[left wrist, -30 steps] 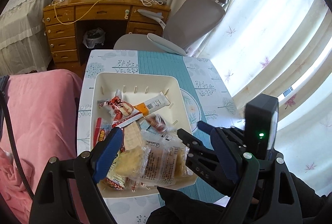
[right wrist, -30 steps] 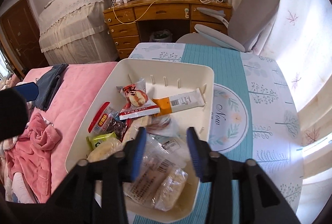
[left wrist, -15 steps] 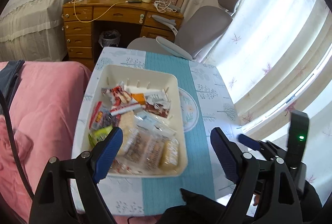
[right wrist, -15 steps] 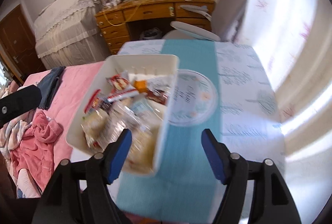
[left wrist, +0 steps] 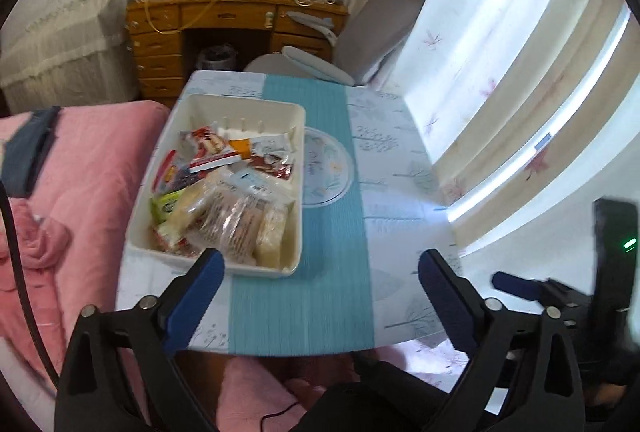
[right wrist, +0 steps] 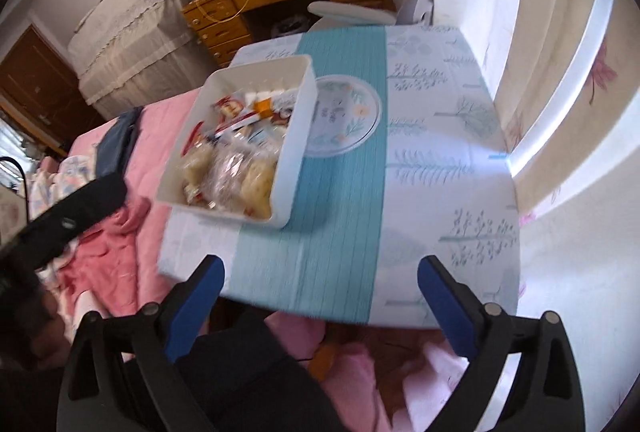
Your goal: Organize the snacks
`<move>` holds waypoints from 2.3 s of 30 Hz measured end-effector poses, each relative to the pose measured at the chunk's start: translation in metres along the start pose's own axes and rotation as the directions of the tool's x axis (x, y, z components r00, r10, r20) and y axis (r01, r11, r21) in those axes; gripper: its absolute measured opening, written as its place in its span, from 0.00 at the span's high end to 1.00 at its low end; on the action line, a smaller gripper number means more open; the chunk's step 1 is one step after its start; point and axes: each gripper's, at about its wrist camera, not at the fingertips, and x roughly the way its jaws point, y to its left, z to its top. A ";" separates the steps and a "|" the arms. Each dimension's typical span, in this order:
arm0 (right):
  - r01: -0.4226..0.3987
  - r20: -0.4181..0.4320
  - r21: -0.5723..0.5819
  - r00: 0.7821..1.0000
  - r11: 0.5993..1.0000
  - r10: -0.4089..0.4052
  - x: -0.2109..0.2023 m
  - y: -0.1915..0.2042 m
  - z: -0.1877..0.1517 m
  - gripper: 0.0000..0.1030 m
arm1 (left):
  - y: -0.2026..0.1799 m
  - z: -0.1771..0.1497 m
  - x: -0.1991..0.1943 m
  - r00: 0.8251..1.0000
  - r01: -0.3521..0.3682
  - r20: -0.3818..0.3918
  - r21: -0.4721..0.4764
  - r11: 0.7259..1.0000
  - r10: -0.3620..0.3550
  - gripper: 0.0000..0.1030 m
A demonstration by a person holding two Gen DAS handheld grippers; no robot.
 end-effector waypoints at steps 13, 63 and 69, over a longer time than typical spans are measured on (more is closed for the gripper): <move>0.022 0.031 -0.019 0.999 1.000 -0.021 -0.026 0.007 -0.022 0.00 | -0.023 -0.015 -0.024 0.990 -0.135 0.044 -0.010 0.991 0.135 0.01; 0.034 -0.066 0.072 0.997 0.997 -0.029 0.001 -0.043 -0.015 0.00 | -0.040 -0.007 0.014 0.983 -0.181 -0.017 -0.038 0.983 0.180 0.01; 0.045 -0.061 0.087 0.997 0.995 -0.040 -0.002 -0.051 -0.013 0.00 | -0.048 -0.004 0.018 0.986 -0.164 -0.022 -0.025 0.986 0.164 0.01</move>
